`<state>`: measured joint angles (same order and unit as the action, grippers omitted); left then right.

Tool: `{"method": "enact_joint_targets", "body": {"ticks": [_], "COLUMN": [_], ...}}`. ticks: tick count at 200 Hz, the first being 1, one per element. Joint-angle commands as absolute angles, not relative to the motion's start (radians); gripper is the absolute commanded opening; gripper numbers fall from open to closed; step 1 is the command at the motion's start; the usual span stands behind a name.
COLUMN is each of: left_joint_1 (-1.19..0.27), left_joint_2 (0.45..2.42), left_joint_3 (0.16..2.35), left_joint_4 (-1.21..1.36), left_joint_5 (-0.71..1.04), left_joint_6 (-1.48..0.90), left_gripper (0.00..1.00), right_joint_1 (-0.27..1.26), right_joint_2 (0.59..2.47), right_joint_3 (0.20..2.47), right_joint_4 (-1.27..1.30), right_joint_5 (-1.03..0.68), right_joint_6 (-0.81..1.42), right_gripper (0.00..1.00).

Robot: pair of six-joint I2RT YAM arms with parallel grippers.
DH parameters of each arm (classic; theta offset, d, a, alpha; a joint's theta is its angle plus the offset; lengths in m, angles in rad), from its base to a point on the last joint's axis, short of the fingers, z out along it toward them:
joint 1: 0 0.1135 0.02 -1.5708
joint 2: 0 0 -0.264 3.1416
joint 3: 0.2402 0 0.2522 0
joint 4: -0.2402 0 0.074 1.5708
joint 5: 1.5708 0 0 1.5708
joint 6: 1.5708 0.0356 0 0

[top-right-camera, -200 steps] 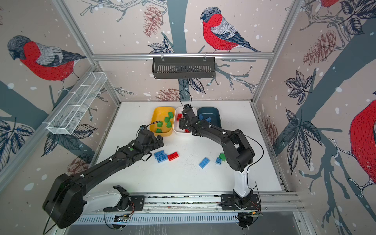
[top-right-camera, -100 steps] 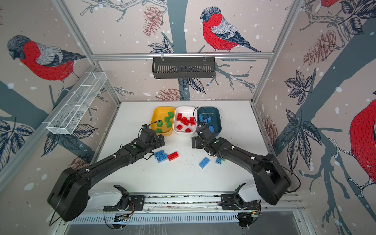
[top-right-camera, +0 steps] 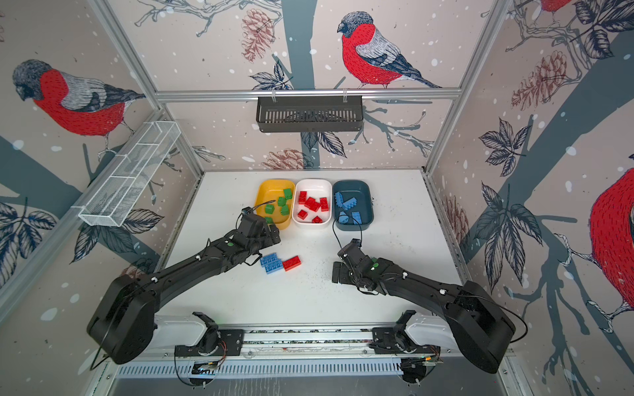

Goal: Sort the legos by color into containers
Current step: 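Grasp a light blue brick on the table with the right gripper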

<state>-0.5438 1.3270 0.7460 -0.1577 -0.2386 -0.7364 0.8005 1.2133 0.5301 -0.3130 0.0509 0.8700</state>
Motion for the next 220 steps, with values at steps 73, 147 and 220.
{"method": "enact_joint_targets", "body": {"ticks": [73, 147, 220], "left_joint_1": [-0.541, -0.536, -0.530], "left_joint_2": [1.321, 1.305, 1.266], "left_joint_3": [0.700, 0.694, 0.684], "left_joint_4": [-0.151, -0.187, -0.194], "left_joint_5": [-0.256, -0.302, -0.322], "left_joint_6": [-0.779, -0.771, -0.739], "left_gripper": [0.97, 0.97, 0.97], "right_joint_1": [0.874, 0.958, 0.989], "right_joint_2": [1.375, 1.509, 1.558], "right_joint_3": [0.582, 0.705, 0.724], "right_joint_4": [-0.293, -0.376, -0.345], "right_joint_5": [0.168, 0.318, 0.339], "right_joint_6": [0.930, 0.867, 0.785], "right_gripper": [0.77, 0.60, 0.39]}}
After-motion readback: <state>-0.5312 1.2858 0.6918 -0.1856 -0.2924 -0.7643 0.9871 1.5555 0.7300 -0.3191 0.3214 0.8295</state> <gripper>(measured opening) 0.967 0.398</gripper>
